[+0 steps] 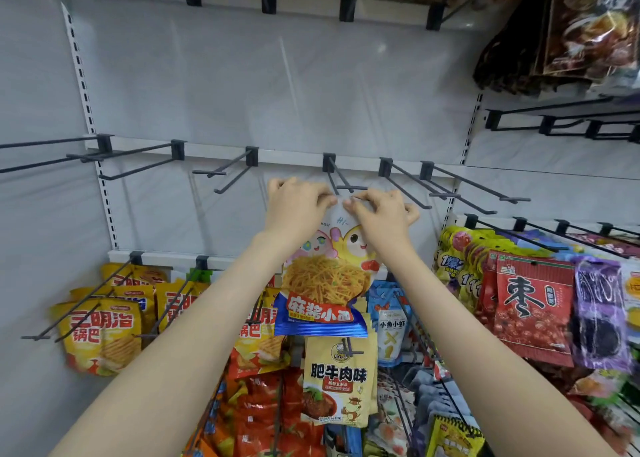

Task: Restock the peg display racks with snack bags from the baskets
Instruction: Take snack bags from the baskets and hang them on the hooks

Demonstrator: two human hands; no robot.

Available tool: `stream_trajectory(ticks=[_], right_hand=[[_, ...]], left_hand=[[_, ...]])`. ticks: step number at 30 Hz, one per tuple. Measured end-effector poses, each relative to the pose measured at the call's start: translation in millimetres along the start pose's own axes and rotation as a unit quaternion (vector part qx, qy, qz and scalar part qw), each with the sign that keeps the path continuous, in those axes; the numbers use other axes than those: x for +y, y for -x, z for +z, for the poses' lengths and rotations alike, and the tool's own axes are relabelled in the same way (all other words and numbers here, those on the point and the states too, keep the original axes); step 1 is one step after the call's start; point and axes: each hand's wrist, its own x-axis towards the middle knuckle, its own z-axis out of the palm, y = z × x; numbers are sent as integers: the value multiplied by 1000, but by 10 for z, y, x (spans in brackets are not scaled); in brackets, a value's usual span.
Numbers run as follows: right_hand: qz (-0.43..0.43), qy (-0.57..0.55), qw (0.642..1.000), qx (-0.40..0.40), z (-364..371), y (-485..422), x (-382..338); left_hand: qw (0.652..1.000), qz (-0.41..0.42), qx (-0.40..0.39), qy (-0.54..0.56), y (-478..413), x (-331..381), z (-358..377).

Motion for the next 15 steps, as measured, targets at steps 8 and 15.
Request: stream_trajectory(ticks=[8, 15], right_hand=[[9, -47, 999, 0, 55, -112, 29], [-5, -50, 999, 3, 133, -152, 119]], left_hand=[[995, -48, 5, 90, -73, -65, 89], [979, -101, -70, 161, -162, -94, 83]])
